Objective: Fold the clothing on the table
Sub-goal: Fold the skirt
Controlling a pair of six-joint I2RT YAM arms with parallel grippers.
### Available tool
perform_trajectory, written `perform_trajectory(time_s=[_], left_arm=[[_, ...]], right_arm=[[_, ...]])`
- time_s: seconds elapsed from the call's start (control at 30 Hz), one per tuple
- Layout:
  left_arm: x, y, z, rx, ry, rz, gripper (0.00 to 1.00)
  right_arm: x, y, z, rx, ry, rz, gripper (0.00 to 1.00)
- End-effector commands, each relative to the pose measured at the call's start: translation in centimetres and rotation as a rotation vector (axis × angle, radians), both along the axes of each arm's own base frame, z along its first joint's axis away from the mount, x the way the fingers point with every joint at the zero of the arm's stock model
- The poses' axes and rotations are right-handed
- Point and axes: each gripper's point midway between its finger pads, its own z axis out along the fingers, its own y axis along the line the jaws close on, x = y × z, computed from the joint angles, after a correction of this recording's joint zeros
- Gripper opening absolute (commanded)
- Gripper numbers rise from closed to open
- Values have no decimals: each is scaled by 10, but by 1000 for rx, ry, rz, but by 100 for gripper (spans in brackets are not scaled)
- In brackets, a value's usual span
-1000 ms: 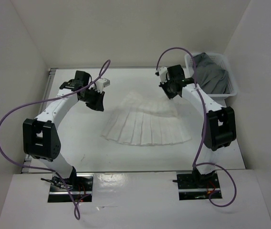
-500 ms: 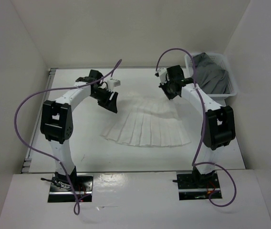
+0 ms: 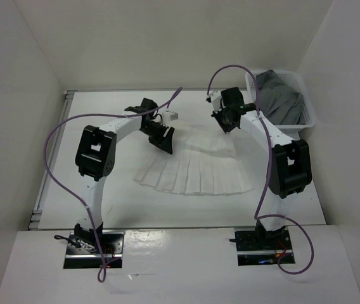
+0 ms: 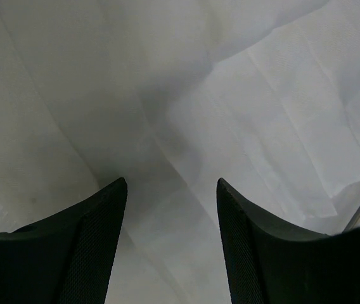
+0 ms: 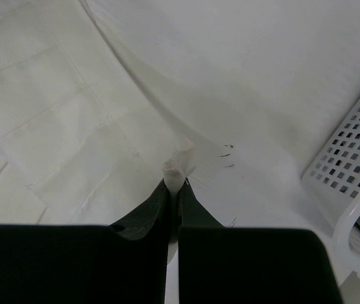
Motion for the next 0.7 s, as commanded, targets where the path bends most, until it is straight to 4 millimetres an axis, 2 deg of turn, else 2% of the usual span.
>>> perform_trajectory(time_s=[0.0, 0.03, 0.17, 0.27, 0.3, 0.4, 0.5, 0.67], left_arm=[[4, 4, -14, 9, 9, 33, 66], [-2, 7, -22, 26, 31, 37, 64], [-18, 14, -30, 49, 86, 64, 64], [-39, 20, -37, 61, 135, 79, 64], [-52, 24, -47, 76, 173, 78, 63], [-65, 27, -35, 63, 164, 75, 63], [-82, 28, -36, 37, 196, 56, 63], [-101, 17, -21, -48, 213, -12, 63]], right_arm=[[0, 2, 6, -11, -4, -8, 0], [0, 2, 6, -11, -4, -8, 0], [2, 3, 9, -8, -13, -8, 0], [2, 3, 9, -8, -13, -8, 0], [4, 3, 12, -5, -22, -8, 0], [4, 3, 12, -5, -22, -8, 0], [6, 4, 16, -3, -30, -8, 0], [7, 2, 12, -14, -24, -15, 0]])
